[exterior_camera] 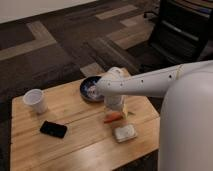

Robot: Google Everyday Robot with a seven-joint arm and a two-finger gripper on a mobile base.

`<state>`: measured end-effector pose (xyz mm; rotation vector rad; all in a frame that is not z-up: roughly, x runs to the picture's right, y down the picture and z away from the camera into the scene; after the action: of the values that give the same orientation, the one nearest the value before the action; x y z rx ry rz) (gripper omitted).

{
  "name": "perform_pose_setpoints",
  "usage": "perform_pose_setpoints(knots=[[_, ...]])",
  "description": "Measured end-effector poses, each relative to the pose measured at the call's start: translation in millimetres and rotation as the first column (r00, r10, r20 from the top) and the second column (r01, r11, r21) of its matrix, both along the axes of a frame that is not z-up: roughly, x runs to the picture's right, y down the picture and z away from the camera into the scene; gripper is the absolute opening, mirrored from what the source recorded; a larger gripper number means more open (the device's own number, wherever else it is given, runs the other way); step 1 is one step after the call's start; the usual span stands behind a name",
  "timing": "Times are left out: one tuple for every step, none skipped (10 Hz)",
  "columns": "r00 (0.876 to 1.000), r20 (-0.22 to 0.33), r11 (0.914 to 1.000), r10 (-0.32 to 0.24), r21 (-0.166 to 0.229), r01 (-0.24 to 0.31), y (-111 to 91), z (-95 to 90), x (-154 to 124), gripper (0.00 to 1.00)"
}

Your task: Drag the pepper across the table

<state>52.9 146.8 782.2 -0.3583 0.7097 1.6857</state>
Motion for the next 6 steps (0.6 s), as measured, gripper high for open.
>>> perform_pose_setpoints(knots=[[1.0, 0.017, 0.9999, -0.013, -0.007, 0.013, 3, 4.9, -4, 0.65], [0.999, 0.035, 0.9996, -0.024, -0.012, 0.024, 5, 9.0, -9, 0.65], [0.997, 0.06, 0.9989, -0.042, -0.017, 0.043, 9, 12.9, -16, 0.65], [0.996, 0.069, 0.9984, -0.052, -0.02, 0.053, 12, 14.5, -19, 0.65], [0.996, 0.069, 0.9977, -0.063, -0.022, 0.065, 15, 15.1, -17, 0.65], [0.996, 0.063, 0.9975, -0.066, -0.022, 0.067, 17, 13.8, -14, 0.65]])
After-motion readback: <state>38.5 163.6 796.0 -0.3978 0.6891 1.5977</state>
